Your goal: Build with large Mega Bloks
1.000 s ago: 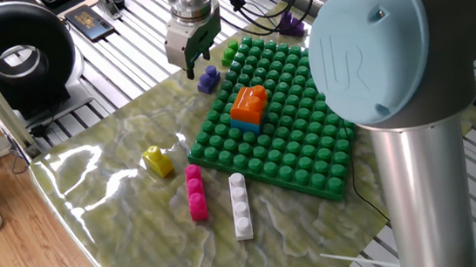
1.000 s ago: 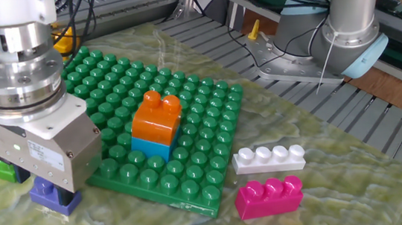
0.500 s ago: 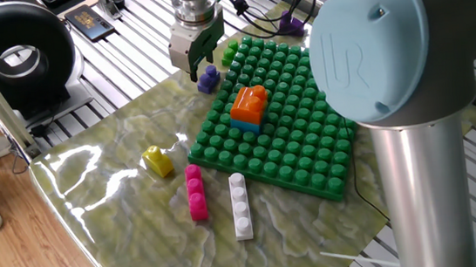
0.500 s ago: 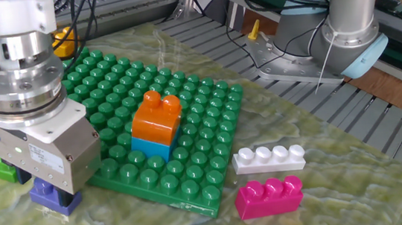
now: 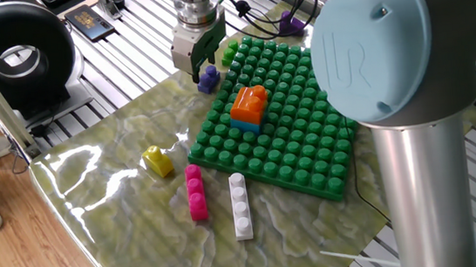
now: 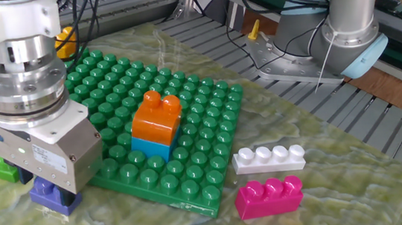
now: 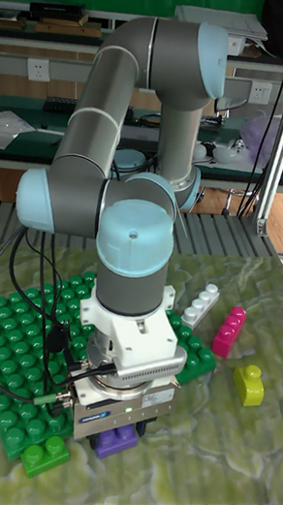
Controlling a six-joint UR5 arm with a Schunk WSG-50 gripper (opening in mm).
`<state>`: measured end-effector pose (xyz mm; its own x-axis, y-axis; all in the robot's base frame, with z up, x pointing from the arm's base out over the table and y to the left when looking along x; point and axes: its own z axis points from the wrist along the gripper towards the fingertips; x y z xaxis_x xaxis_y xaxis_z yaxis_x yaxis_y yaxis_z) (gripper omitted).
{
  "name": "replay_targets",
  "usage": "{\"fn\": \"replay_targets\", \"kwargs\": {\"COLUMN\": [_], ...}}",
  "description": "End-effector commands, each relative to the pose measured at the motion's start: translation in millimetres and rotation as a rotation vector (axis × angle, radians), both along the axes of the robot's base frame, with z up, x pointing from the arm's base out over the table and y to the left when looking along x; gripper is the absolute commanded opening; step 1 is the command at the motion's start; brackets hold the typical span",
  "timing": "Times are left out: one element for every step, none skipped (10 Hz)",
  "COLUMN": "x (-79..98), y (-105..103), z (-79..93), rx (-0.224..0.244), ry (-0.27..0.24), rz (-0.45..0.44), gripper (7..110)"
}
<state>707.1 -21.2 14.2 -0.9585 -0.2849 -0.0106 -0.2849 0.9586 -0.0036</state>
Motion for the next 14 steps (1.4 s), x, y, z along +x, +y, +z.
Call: {"fn": "replay_targets", "kwargs": {"x": [-1.9,-3.3,-4.1,-4.6,-5.0,-5.8,-5.8,-6.0,-6.3,-5.2,-4.3,-3.6,-3.5,-3.5], "y": [2.9,3.3,3.6,3.6,2.2,3.0,3.2,3.1,3.0,2.6,1.9,0.8,0.4,0.3], "z": [-1.7,-3.1,-5.3,-7.2,-7.3,-7.4,-7.8,-8.6,-10.2,-12.4,-14.3,-15.8,-16.6,-16.5], "rx": [0.012,0.013,0.013,0.011,0.007,0.01,0.01,0.01,0.01,0.01,0.008,0.005,0.005,0.005], "ry": [-0.007,-0.007,-0.011,-0.014,-0.014,-0.01,-0.01,-0.009,-0.007,-0.01,-0.012,-0.013,-0.013,-0.013], "rz": [0.007,0.011,0.013,0.016,0.016,0.017,0.017,0.017,0.019,0.019,0.019,0.019,0.017,0.017], "gripper": [66,66,66,66,66,66,66,66,66,66,66,66,66,66]}}
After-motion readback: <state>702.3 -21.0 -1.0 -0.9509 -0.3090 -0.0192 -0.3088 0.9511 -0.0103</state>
